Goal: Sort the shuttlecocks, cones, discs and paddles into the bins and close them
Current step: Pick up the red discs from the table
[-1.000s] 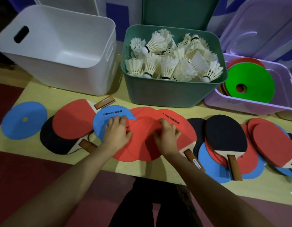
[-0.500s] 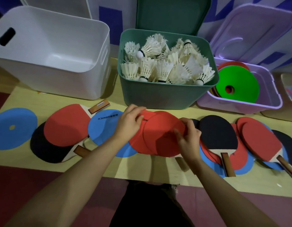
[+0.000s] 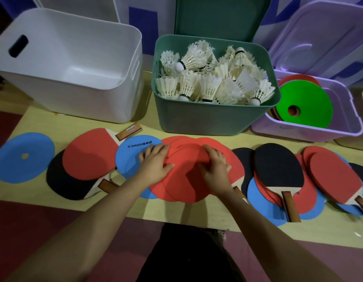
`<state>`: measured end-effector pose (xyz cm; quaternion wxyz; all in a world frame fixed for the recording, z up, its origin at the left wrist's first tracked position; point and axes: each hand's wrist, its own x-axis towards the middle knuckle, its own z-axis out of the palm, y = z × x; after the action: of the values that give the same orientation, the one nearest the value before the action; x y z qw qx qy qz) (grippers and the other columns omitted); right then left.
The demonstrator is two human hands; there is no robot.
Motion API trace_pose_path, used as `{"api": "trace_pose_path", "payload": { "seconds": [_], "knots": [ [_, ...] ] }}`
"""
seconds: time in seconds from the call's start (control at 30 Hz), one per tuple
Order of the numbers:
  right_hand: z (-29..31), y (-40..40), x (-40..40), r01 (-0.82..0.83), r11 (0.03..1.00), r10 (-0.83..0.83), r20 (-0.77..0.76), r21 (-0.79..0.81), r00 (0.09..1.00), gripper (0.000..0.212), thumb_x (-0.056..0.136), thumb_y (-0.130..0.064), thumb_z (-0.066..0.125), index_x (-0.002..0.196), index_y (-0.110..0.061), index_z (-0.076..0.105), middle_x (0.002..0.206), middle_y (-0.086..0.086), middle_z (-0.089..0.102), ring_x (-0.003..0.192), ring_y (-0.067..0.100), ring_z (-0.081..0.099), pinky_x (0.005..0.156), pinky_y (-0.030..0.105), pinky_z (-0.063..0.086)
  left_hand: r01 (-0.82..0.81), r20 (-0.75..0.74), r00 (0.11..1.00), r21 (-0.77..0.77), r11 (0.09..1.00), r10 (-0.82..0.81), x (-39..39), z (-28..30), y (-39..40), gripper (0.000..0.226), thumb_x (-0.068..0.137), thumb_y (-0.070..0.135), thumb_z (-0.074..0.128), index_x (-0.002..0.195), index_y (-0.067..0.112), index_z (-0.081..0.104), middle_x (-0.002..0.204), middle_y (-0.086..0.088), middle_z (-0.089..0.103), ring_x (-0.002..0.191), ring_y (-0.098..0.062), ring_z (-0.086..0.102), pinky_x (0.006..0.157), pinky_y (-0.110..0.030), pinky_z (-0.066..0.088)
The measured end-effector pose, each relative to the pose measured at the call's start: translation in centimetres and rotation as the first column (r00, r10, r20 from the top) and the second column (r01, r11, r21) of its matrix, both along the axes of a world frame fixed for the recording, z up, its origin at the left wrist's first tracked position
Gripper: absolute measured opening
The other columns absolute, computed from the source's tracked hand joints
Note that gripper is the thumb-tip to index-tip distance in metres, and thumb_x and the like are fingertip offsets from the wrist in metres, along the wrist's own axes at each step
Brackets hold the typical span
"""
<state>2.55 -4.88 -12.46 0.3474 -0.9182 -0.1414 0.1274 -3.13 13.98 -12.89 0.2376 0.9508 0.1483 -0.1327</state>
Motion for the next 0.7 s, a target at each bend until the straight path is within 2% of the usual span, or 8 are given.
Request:
{"api": "trace_pose_path", "payload": {
  "seconds": [0.17,0.23,0.3,0.4,0.47,0.53,0.63,0.7],
  "knots": [
    [-0.9,1.9,-1.1,-0.002,1.0,0.002,-0.008,-0.016,1.0,0.06,0.086,-0.015,0.058,0.142,-0.022,0.036,0.129,0.005,0.047,0.123,0.021,0.036,0.088,0.028,0.012,-0.178,-0.062,0.976,0.32,0.931,0.208,-1.0,0.8,1.6,0.078,0.085,0.061,0.047,0.143,0.016,0.024,0.146,-0.016,0.026,0.132,-0.036,0.024,0.104,-0.05,0.022],
    [-1.1,1.8,-1.3,0.009,1.0,-0.009,-0.006,0.011,1.0,0.06,0.085,-0.014,0.059,0.141,-0.021,0.038,0.13,0.003,0.048,0.124,0.019,0.036,0.086,0.025,0.011,-0.185,-0.088,0.97,0.342,0.921,0.228,-1.9,0.6,1.8,0.081,0.084,0.064,0.046,0.144,0.014,0.024,0.142,-0.016,0.031,0.129,-0.036,0.028,0.1,-0.052,0.028],
    [-1.0,1.9,-1.4,-0.003,0.999,0.004,-0.018,0.049,1.0,0.059,0.083,-0.012,0.061,0.138,-0.022,0.041,0.131,0.002,0.049,0.124,0.018,0.037,0.082,0.021,0.01,-0.167,-0.029,0.983,0.26,0.951,0.18,-2.4,0.4,1.8,0.074,0.087,0.056,0.048,0.143,0.014,0.026,0.142,-0.013,0.035,0.13,-0.033,0.028,0.102,-0.051,0.027],
    [-1.0,2.3,-1.5,-0.049,0.997,0.05,-0.004,0.056,0.999,0.058,0.081,-0.012,0.063,0.135,-0.023,0.044,0.127,0.001,0.052,0.119,0.018,0.04,0.081,0.024,0.013,-0.115,0.148,0.982,-0.027,0.993,0.118,-2.4,0.4,1.1,0.06,0.092,0.032,0.054,0.143,0.014,0.03,0.142,-0.007,0.037,0.133,-0.026,0.029,0.107,-0.045,0.022],
    [-0.9,2.4,-1.5,-0.063,0.997,0.062,0.021,0.038,0.998,0.059,0.08,-0.014,0.065,0.134,-0.024,0.046,0.125,0.0,0.053,0.115,0.019,0.04,0.081,0.026,0.014,-0.089,0.277,0.95,-0.212,0.973,0.147,-2.2,0.4,0.7,0.053,0.091,0.018,0.057,0.14,0.014,0.038,0.14,-0.006,0.04,0.132,-0.025,0.034,0.11,-0.042,0.024],
    [-0.8,2.4,-1.4,-0.079,0.996,0.078,0.035,0.029,0.996,0.059,0.078,-0.015,0.066,0.133,-0.025,0.046,0.125,-0.003,0.054,0.111,0.018,0.04,0.082,0.027,0.015,-0.059,0.321,0.935,-0.279,0.958,0.151,-2.1,0.0,0.8,0.05,0.089,0.012,0.058,0.137,0.014,0.043,0.137,-0.004,0.042,0.129,-0.026,0.038,0.11,-0.042,0.029],
    [0.0,2.9,-1.2,-0.127,0.992,0.126,0.055,0.015,0.991,0.055,0.077,-0.011,0.064,0.128,-0.024,0.049,0.113,-0.007,0.055,0.105,0.016,0.041,0.085,0.027,0.015,-0.033,0.201,0.979,-0.03,0.999,0.039,-2.2,-0.6,1.5,0.057,0.089,0.028,0.058,0.141,0.02,0.035,0.143,-0.002,0.034,0.131,-0.025,0.031,0.109,-0.04,0.02],
    [0.4,3.0,-1.1,-0.139,0.988,0.138,0.028,0.067,0.99,0.05,0.076,-0.004,0.061,0.122,-0.023,0.052,0.102,-0.01,0.057,0.094,0.003,0.044,0.085,0.026,0.016,0.018,0.144,0.989,0.115,0.993,-0.034,-2.4,-1.0,1.9,0.063,0.089,0.039,0.055,0.144,0.022,0.03,0.144,0.0,0.034,0.132,-0.023,0.026,0.104,-0.036,0.015]
  ]
}}
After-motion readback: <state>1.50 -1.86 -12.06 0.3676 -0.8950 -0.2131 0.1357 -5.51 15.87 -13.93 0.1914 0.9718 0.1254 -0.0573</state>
